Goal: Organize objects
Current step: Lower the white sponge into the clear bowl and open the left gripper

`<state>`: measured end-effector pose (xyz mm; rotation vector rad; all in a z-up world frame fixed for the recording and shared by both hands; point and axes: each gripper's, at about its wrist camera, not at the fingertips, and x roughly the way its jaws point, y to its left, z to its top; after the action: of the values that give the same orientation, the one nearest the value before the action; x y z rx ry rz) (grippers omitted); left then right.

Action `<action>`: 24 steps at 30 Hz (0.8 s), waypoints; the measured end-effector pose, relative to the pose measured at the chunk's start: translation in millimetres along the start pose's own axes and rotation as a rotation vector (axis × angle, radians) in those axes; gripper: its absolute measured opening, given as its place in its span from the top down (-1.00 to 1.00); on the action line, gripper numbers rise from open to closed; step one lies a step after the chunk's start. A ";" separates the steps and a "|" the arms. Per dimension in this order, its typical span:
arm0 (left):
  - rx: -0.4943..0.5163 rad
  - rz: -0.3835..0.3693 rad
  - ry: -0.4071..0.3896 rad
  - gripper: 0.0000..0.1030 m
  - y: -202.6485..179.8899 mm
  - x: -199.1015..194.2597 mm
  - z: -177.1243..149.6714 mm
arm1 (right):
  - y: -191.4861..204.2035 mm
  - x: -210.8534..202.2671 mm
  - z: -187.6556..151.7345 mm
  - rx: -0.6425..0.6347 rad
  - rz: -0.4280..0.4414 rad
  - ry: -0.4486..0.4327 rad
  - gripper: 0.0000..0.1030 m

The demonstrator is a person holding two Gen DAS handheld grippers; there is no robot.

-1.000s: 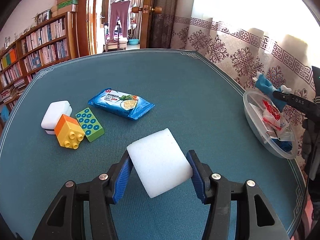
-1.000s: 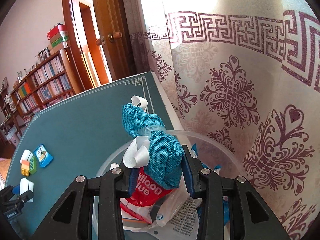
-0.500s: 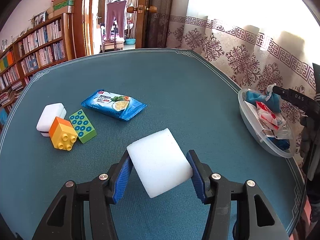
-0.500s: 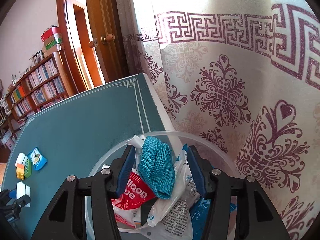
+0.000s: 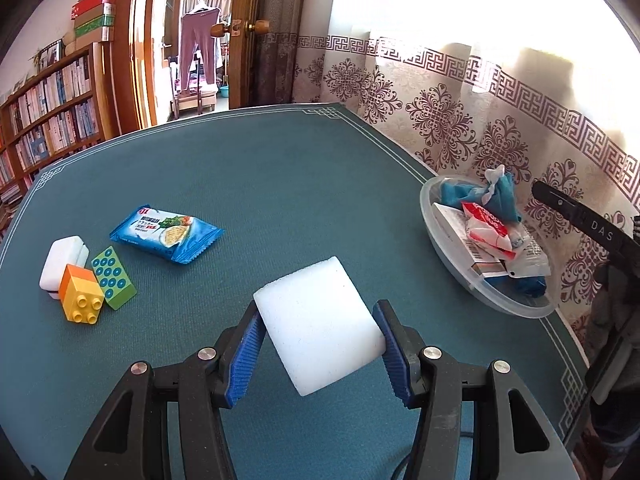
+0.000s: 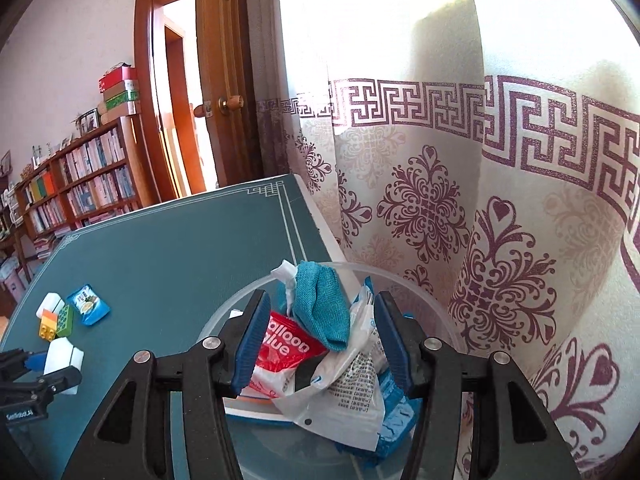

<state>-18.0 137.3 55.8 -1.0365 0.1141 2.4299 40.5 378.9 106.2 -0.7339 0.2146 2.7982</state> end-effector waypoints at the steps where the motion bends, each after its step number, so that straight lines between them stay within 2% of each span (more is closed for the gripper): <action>1: 0.009 -0.011 0.000 -0.12 -5.1 0.4 1.2 | -0.4 -2.8 -2.4 -0.001 0.003 0.001 -0.08; 9: 0.091 -0.095 0.005 -0.12 -54.6 5.8 11.7 | -6.8 -16.5 -18.6 -0.033 0.016 0.013 -0.08; 17: 0.191 -0.186 0.011 -0.13 -106.1 14.1 15.6 | -29.3 -21.6 -29.7 0.005 0.025 0.025 -0.08; 24: 0.211 -0.246 0.026 -0.13 -131.1 29.3 21.5 | -48.3 -25.8 -33.4 0.056 0.042 0.024 -0.08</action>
<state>12.2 269.5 65.3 -0.9293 0.2329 2.1322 90.6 413.6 86.3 -0.7583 0.3144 2.8120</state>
